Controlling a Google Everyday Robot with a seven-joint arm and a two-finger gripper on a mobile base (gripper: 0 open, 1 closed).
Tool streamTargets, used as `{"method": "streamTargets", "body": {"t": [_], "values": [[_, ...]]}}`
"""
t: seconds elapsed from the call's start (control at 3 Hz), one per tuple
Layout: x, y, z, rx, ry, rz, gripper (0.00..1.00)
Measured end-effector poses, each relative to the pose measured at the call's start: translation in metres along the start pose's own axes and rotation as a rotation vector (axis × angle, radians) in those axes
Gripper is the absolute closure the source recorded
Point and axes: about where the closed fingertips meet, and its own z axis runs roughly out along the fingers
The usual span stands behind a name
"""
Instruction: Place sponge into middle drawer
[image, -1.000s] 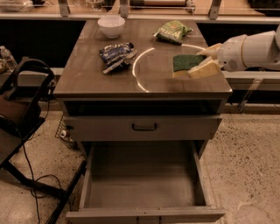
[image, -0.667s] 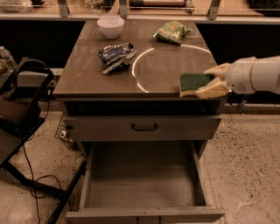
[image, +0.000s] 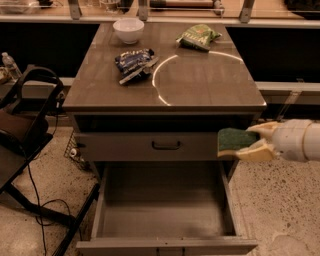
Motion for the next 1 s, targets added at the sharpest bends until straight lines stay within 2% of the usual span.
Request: {"method": "streamTargets", "body": {"t": [0.33,0.67,1.0], "values": [[0.021,0.026,0.022,-0.062,0.046,-0.023,1.00],[0.021,0.026,0.022,-0.062,0.046,-0.023,1.00],[0.040,0.046,0.046,-0.065,0.086,-0.023,1.00]]}}
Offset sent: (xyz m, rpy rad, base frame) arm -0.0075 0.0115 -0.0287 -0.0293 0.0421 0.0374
